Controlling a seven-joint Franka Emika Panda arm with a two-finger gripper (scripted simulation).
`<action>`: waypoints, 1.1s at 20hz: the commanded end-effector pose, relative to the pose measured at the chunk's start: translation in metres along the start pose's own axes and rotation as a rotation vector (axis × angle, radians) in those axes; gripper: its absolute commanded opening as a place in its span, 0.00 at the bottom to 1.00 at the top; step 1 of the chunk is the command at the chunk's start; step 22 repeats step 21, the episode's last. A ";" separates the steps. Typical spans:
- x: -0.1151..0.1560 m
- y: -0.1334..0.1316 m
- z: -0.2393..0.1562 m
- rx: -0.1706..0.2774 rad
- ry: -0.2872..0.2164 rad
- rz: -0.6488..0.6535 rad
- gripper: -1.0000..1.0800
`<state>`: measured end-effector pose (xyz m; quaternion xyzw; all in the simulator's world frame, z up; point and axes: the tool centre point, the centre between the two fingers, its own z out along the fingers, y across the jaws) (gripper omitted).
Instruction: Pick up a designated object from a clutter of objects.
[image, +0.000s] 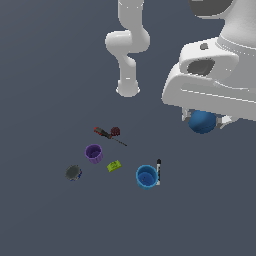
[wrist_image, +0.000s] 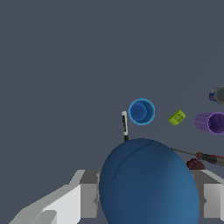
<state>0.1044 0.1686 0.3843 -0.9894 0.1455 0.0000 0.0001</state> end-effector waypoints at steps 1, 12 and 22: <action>0.002 -0.005 -0.016 0.000 0.000 0.000 0.00; 0.009 -0.017 -0.055 0.000 0.000 0.000 0.00; 0.011 -0.020 -0.062 0.000 0.000 0.000 0.00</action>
